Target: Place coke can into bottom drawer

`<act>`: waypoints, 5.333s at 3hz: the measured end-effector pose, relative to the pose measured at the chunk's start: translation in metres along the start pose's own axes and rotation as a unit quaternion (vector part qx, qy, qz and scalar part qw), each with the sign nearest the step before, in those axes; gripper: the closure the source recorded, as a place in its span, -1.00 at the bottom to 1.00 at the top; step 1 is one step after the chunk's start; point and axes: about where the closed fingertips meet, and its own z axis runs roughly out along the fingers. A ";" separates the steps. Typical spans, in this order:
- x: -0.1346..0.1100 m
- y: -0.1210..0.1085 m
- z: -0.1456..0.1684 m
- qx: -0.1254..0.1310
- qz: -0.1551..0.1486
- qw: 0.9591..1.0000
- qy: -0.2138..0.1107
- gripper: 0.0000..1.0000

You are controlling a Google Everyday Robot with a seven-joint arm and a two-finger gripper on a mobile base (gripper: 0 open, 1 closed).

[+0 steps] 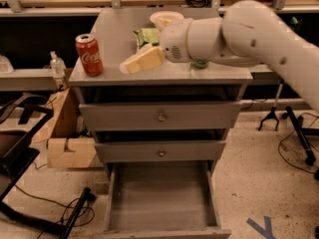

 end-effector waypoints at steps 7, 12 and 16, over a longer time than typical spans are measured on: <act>0.006 0.013 0.235 -0.028 0.082 0.995 -0.040 0.68; 0.067 0.136 0.082 -0.003 0.093 0.996 -0.006 1.00; 0.236 0.143 0.085 -0.016 0.133 0.991 0.020 1.00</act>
Offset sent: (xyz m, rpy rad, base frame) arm 0.1022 0.1582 -0.0481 0.0184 0.0328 0.0212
